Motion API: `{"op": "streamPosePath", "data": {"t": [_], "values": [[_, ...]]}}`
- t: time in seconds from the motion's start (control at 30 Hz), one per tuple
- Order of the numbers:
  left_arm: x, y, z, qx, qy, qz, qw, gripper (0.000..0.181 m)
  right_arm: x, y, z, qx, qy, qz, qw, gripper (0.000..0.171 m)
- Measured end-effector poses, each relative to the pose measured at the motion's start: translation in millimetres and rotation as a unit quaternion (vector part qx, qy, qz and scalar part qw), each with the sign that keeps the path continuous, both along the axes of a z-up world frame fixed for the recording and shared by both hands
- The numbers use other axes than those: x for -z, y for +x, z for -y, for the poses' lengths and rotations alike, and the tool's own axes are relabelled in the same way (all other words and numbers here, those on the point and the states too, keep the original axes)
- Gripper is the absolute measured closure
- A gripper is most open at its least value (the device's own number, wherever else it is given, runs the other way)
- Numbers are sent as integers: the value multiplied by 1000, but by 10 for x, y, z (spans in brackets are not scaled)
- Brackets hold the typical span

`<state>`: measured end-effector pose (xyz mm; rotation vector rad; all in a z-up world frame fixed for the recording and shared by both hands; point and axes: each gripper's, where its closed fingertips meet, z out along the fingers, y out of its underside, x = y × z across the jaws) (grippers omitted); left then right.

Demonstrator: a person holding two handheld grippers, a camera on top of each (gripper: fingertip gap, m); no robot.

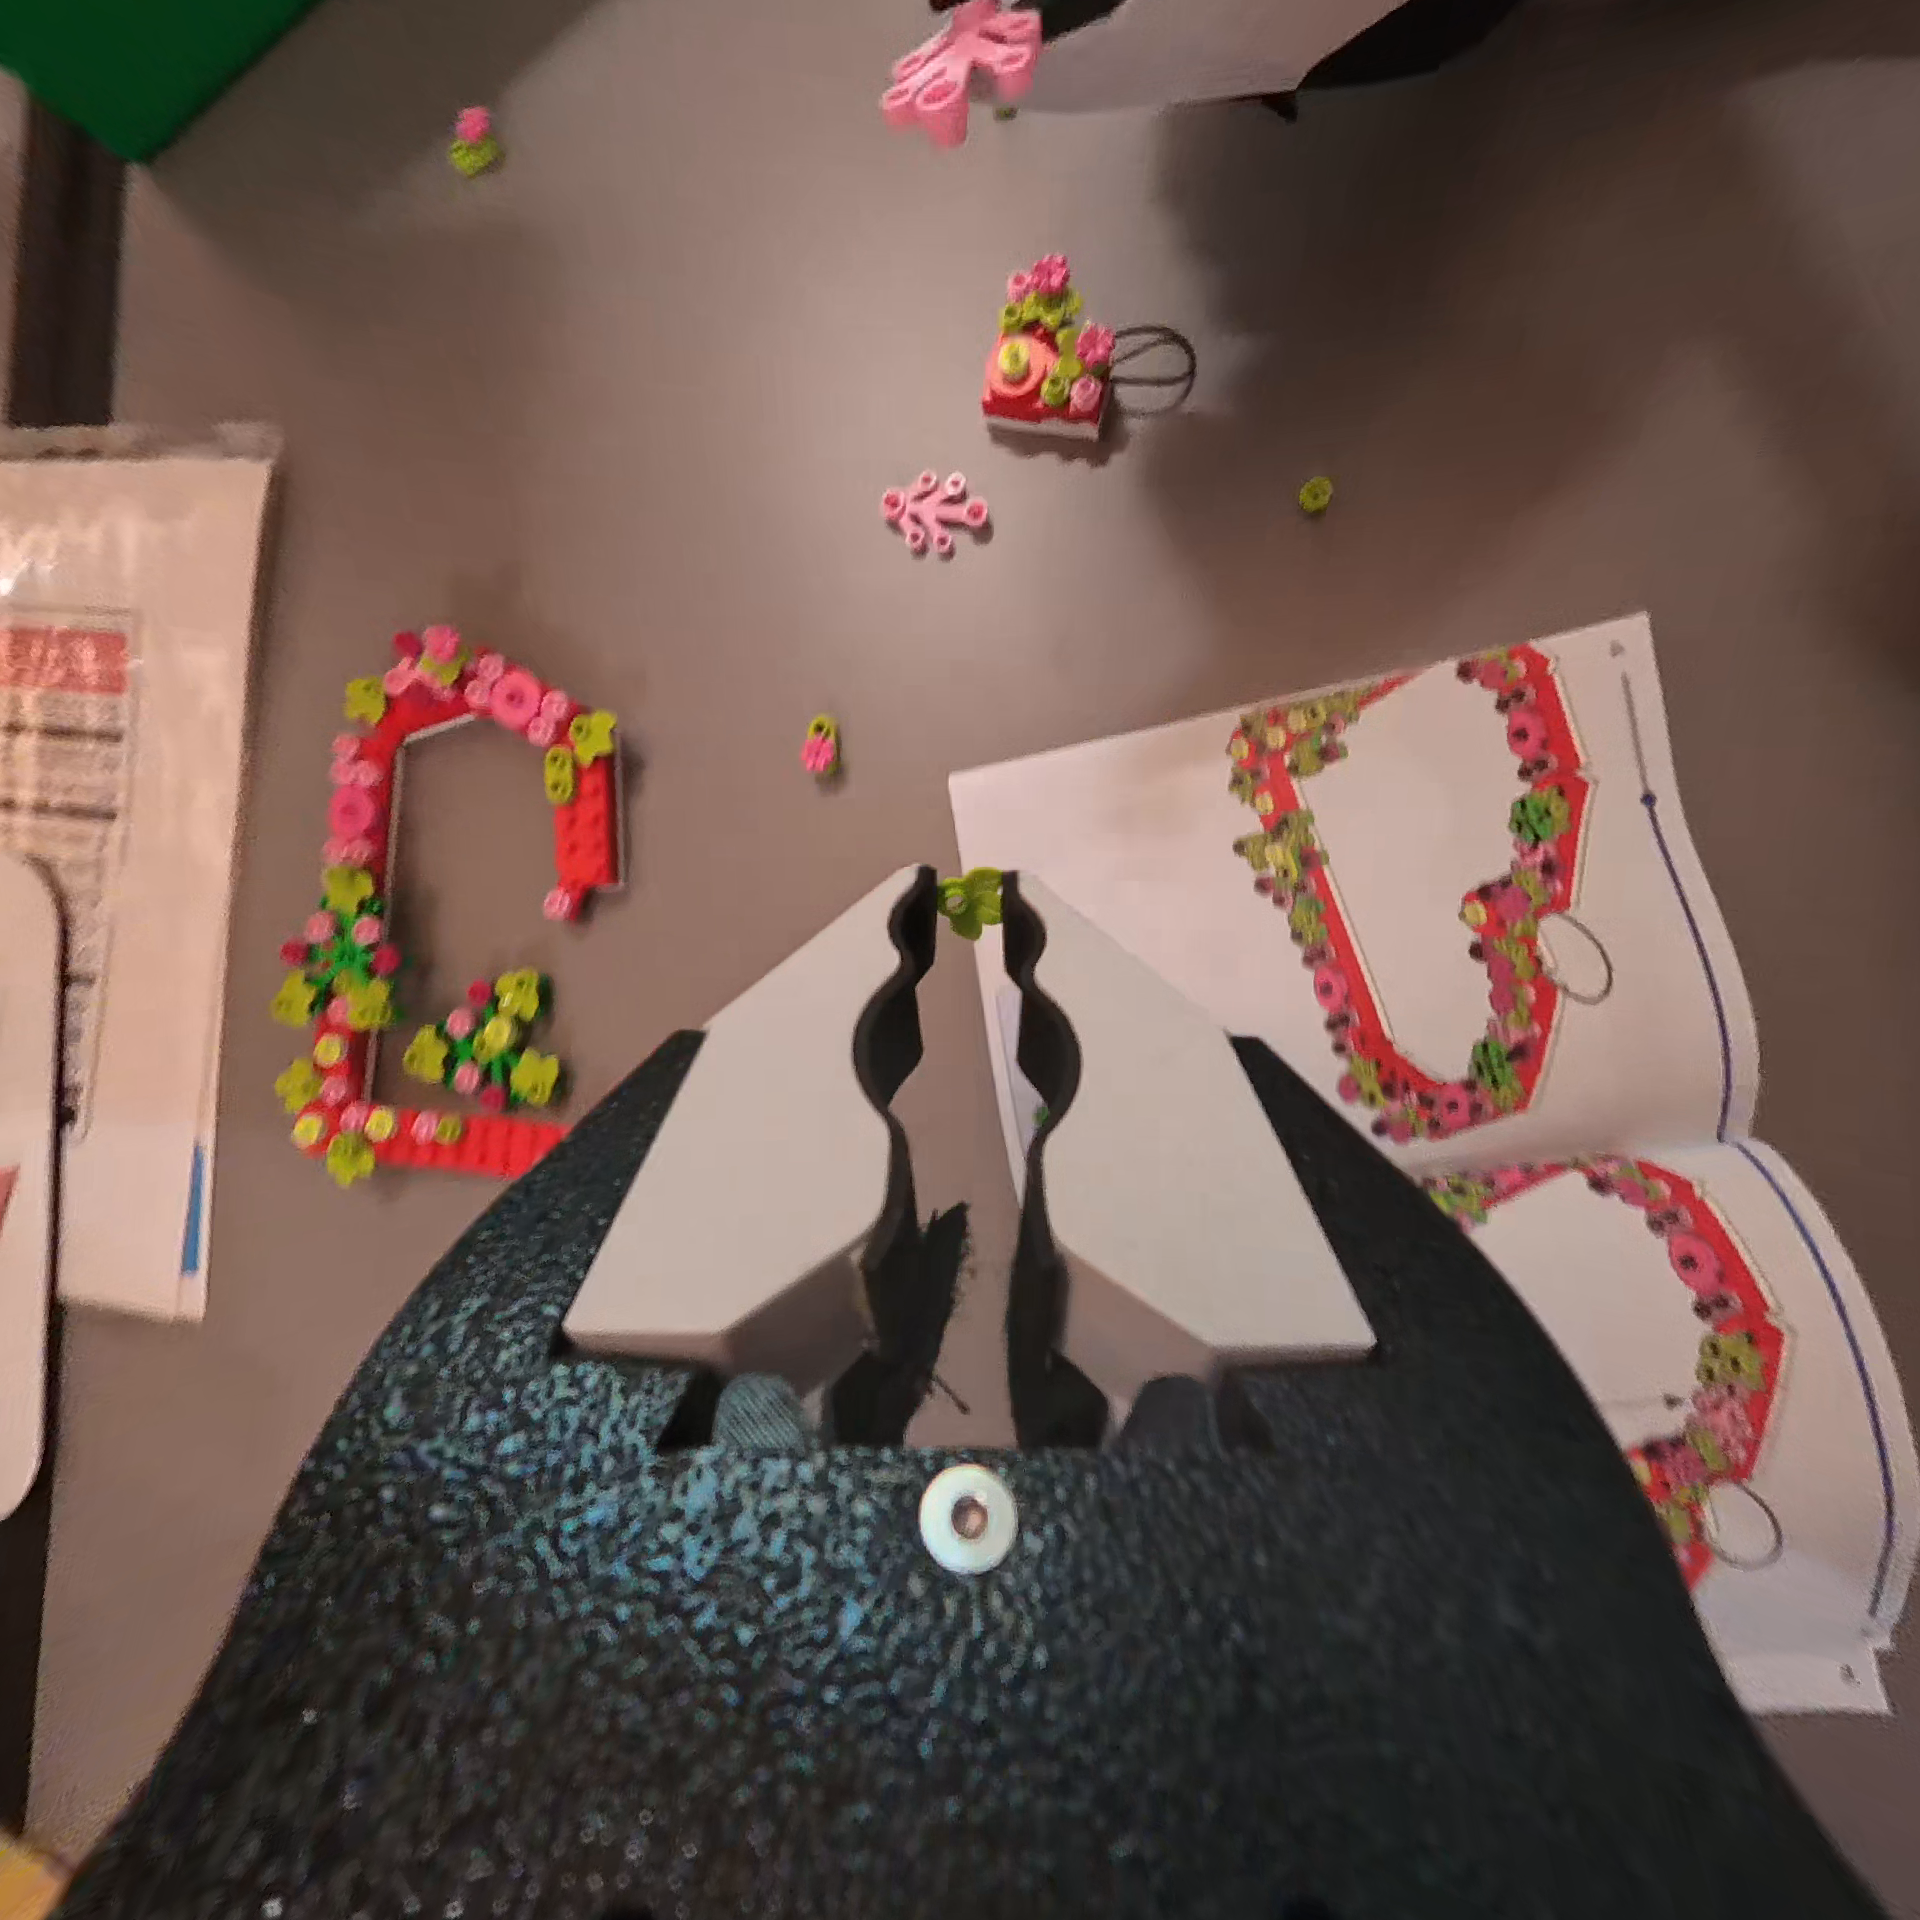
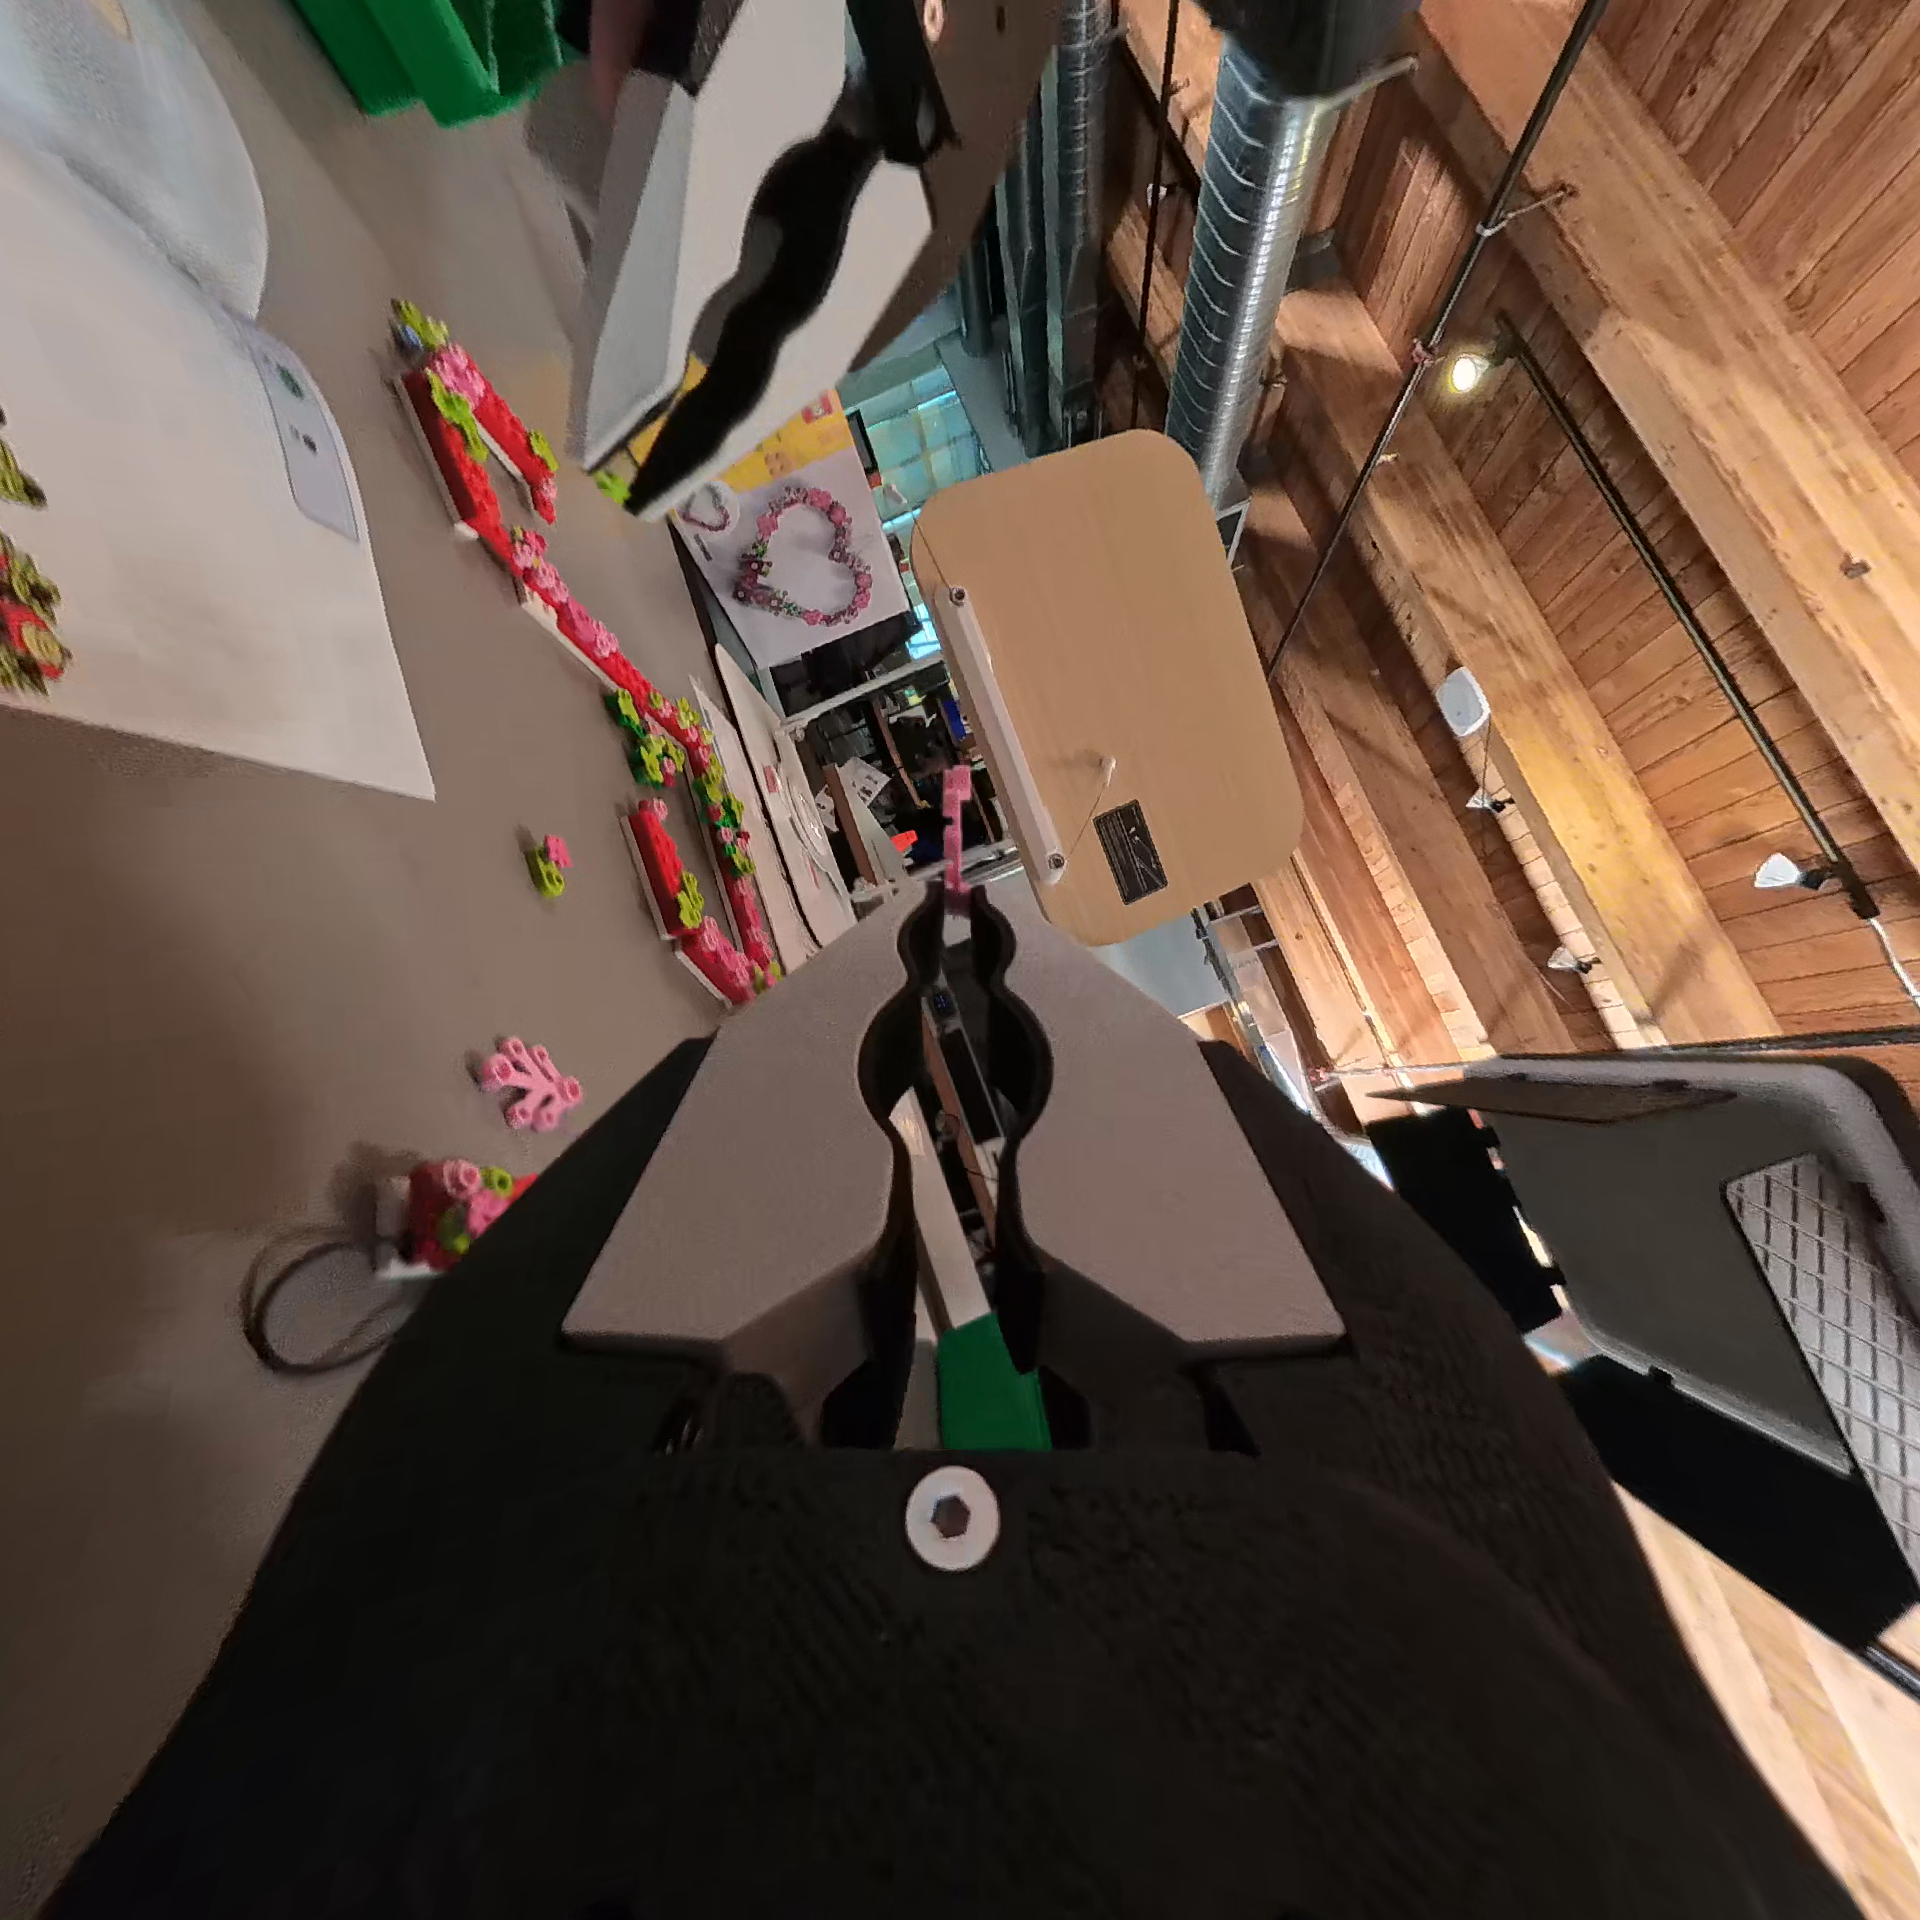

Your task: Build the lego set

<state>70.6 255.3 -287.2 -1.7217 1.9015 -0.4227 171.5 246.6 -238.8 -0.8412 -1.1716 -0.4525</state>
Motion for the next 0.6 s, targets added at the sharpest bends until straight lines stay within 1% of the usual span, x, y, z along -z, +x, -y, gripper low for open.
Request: {"op": "streamPosePath", "data": {"t": [0.17,0.3,0.47,0.6], "values": [[125,333,-86,24,-17,-16,999,170,-17,174,-43,19,9,10,1000,169],[191,525,-145,34,-33,-26,999,170,-28,221,-62,25,8,6,1000,169],[306,630,-178,47,-44,-50,997,170,22,173,-53,22,10,26,999,169],[411,623,-198,50,-52,-80,994,170,28,148,-32,19,15,37,999,169]]}}
